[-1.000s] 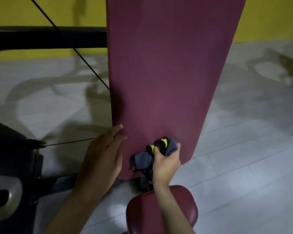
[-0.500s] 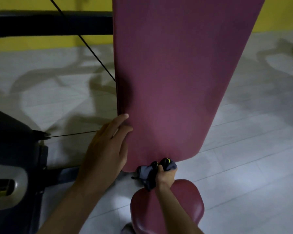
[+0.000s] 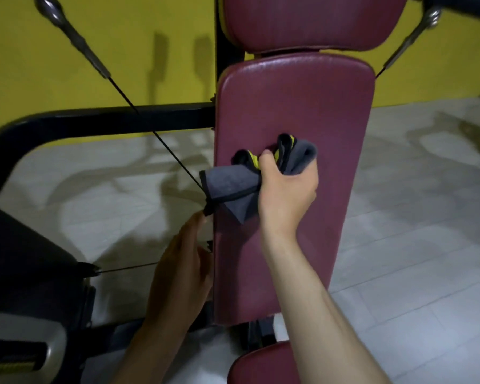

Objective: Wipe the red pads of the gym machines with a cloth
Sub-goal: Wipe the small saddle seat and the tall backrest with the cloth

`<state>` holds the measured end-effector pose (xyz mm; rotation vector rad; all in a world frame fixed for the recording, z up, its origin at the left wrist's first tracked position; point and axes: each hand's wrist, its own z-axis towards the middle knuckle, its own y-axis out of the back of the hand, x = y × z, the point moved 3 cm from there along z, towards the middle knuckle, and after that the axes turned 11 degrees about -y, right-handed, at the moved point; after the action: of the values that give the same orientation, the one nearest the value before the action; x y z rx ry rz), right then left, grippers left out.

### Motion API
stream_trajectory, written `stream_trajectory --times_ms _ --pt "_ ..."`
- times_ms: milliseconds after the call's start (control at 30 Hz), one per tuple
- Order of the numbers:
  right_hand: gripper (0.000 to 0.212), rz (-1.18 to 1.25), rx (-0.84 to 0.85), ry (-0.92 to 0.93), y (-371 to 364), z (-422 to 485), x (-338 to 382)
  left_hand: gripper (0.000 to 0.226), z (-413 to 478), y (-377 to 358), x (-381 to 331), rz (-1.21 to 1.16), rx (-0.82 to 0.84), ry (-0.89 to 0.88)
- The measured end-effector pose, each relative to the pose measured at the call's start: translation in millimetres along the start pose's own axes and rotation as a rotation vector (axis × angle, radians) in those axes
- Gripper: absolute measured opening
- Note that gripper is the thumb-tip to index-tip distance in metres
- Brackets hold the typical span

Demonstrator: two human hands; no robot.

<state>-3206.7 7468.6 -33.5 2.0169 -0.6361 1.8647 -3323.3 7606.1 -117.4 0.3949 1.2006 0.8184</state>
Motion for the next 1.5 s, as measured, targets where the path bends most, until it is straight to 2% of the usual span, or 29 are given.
stream_trajectory --times_ms 133,267,500,667,800,933,1033,1167,1267,1333,1400,1500 --pt "0.024 -0.072 0.032 0.092 1 -1 3 0.072 7 5 1 -0.002 0.011 -0.035" --pt "0.032 -0.253 0.084 0.080 34 -16 -86 0.064 -2 -8 16 0.022 0.025 -0.044" --pt "0.038 -0.532 0.084 -0.292 116 -50 -293 0.070 -31 -38 30 0.041 0.089 -0.079" --pt "0.032 -0.553 0.014 -0.572 144 -71 -387 0.073 -41 -52 43 0.013 0.134 -0.088" --pt "0.040 -0.465 -0.027 -0.770 143 -82 -410 0.074 -46 -55 49 -0.018 0.134 -0.079" --pt "0.024 -0.379 0.062 -0.762 123 -85 -383 0.055 -48 -43 49 0.097 0.011 -0.094" --pt "0.032 -0.223 0.029 -0.741 98 -74 -329 0.045 -50 -26 47 0.158 -0.059 -0.114" --pt "0.027 -0.011 0.020 -0.557 61 -50 -219 0.044 -48 3 37 0.189 -0.068 -0.092" --pt "0.027 -0.011 0.045 -0.290 36 -31 -125 0.044 -44 22 26 0.215 -0.064 -0.087" --pt "0.027 -0.123 0.072 -0.022 17 -25 -61 0.043 -42 32 20 0.208 -0.054 -0.088" --pt "0.034 -0.334 0.103 0.259 -2 -29 -15 0.047 -40 39 17 0.189 -0.020 -0.087" --pt "0.036 -0.659 0.082 0.613 -22 -37 1 0.047 -39 40 18 0.164 -0.013 -0.052"
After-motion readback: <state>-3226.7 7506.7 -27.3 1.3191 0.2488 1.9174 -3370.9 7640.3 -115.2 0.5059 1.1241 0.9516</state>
